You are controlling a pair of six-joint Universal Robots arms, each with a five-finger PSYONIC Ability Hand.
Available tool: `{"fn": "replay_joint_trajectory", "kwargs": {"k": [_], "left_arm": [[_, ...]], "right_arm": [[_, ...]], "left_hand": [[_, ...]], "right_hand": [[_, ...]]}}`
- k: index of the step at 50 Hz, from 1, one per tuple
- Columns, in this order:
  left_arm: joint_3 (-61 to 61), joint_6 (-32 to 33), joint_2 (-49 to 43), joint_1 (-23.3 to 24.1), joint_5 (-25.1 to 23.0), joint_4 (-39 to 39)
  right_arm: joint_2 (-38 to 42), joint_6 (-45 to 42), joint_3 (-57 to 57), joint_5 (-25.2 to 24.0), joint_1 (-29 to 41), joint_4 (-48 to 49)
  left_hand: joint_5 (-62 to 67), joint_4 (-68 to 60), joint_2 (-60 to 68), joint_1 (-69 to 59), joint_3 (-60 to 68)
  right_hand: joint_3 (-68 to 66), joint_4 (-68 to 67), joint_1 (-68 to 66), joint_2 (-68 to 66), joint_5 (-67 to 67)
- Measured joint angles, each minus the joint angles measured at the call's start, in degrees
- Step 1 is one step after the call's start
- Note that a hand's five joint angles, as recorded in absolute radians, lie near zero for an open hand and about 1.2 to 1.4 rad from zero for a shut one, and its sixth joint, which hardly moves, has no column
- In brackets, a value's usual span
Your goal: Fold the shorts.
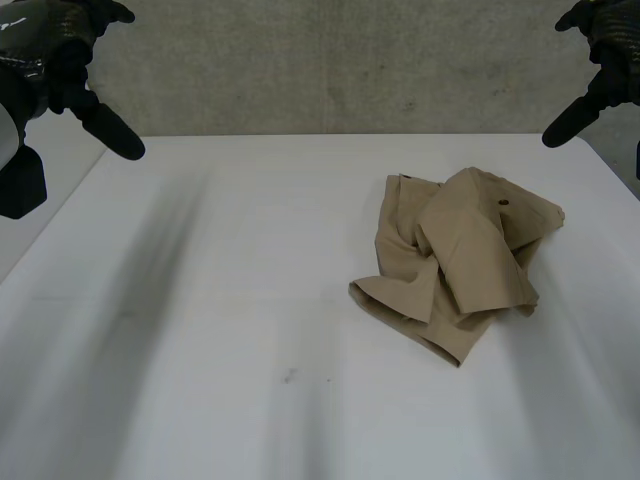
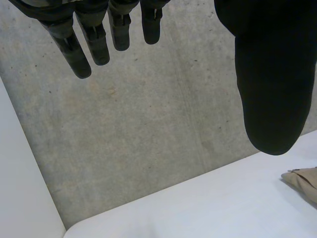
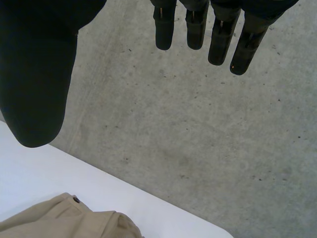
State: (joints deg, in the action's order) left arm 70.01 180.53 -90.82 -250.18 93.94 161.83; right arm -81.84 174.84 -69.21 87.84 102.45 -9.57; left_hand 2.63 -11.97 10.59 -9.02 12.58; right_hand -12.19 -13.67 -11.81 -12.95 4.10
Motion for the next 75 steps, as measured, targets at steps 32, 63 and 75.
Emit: {"fn": "replay_joint_trajectory", "kwargs": {"k": [32, 63, 75], "left_arm": [[6.6, 0.3, -1.0, 1.1, -0.3, 8.0], [7.5, -0.5, -5.6, 2.8, 0.0, 9.0], [8.5, -12.4, -8.7, 10.0, 2.1, 8.4]], "right_arm": [[38.2, -46.3, 15.0, -16.8, -3.2, 15.6], [37.5, -47.8, 13.5, -29.1, -2.3, 24.5], [21.4, -42.5, 7.6, -12.1, 10.2, 11.7]], "left_hand": [[0.0, 0.0, 0.0, 0.0, 0.0], [0.0, 0.0, 0.0, 0.0, 0.0], [0.0, 0.0, 0.0, 0.0, 0.0]], "right_hand": [[0.0, 0.0, 0.0, 0.0, 0.0], [-55.5, -54.5, -43.0, -54.7, 50.2], [-55.5, -54.6, -45.5, -54.7, 52.3]]}}
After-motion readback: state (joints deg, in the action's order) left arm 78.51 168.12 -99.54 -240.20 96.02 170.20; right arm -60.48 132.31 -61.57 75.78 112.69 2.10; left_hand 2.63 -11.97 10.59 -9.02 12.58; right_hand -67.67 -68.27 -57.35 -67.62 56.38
